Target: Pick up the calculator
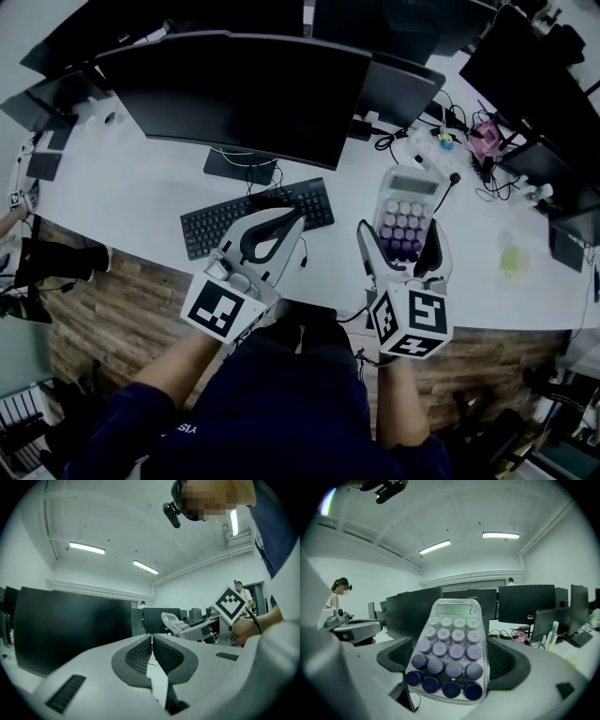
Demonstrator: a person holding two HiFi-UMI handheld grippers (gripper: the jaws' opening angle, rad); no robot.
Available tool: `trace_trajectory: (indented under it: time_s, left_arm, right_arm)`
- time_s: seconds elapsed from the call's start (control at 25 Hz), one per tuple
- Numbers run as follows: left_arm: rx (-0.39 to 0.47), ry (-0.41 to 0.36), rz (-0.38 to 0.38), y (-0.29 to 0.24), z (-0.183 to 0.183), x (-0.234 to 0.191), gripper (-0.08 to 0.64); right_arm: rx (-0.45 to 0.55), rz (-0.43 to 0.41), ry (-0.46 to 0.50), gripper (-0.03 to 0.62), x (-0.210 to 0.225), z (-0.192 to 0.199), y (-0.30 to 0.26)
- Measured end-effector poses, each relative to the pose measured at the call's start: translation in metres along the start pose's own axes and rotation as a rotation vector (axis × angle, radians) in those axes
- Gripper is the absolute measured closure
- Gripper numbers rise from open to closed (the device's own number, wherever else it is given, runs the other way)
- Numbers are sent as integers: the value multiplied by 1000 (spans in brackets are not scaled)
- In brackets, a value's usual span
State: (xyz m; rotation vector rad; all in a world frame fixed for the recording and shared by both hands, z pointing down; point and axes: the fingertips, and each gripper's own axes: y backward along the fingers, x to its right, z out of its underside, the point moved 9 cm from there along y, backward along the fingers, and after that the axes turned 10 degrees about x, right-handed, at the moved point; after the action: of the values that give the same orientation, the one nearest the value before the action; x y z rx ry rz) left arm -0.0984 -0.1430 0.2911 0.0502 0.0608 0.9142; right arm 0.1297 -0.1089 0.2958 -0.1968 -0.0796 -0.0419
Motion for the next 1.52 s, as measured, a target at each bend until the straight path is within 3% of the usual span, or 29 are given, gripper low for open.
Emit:
trace_trajectory:
  time_s: [0.96, 1.52]
  left_arm:
    - [-2, -10, 21, -3, -7, 5, 526]
    - [-5, -25, 42, -8, -14, 10, 526]
  right_arm:
    - [70, -35, -58, 95, 3, -21, 12]
    - [112, -102, -86, 95, 1, -28, 17]
